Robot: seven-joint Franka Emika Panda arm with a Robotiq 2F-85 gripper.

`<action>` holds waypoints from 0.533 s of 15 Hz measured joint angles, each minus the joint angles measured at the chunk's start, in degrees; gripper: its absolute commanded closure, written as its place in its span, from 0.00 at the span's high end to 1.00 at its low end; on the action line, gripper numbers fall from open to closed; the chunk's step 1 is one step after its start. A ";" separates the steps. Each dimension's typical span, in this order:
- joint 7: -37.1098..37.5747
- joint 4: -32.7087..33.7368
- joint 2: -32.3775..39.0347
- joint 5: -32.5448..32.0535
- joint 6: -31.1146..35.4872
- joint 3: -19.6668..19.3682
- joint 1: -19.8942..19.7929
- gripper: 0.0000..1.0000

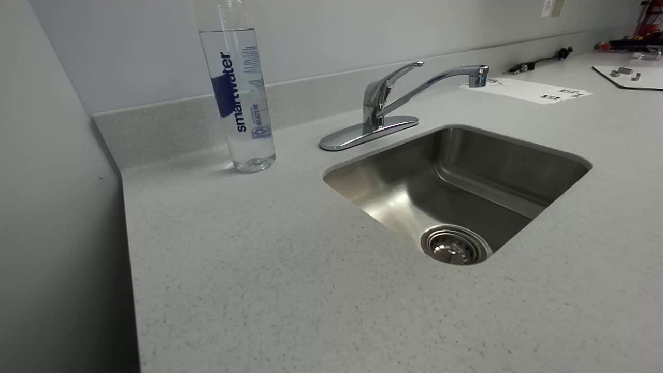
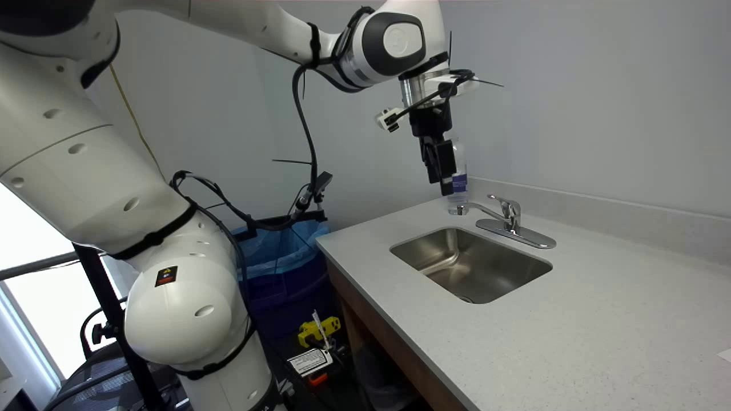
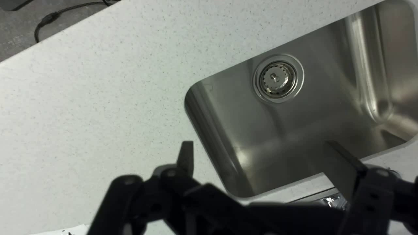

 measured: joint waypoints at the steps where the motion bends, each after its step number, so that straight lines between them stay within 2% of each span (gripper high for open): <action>1: 0.65 0.78 1.40 -0.31 0.30 0.10 0.00 1.00; 8: 1.12 2.48 3.35 -0.55 0.38 0.17 0.00 1.00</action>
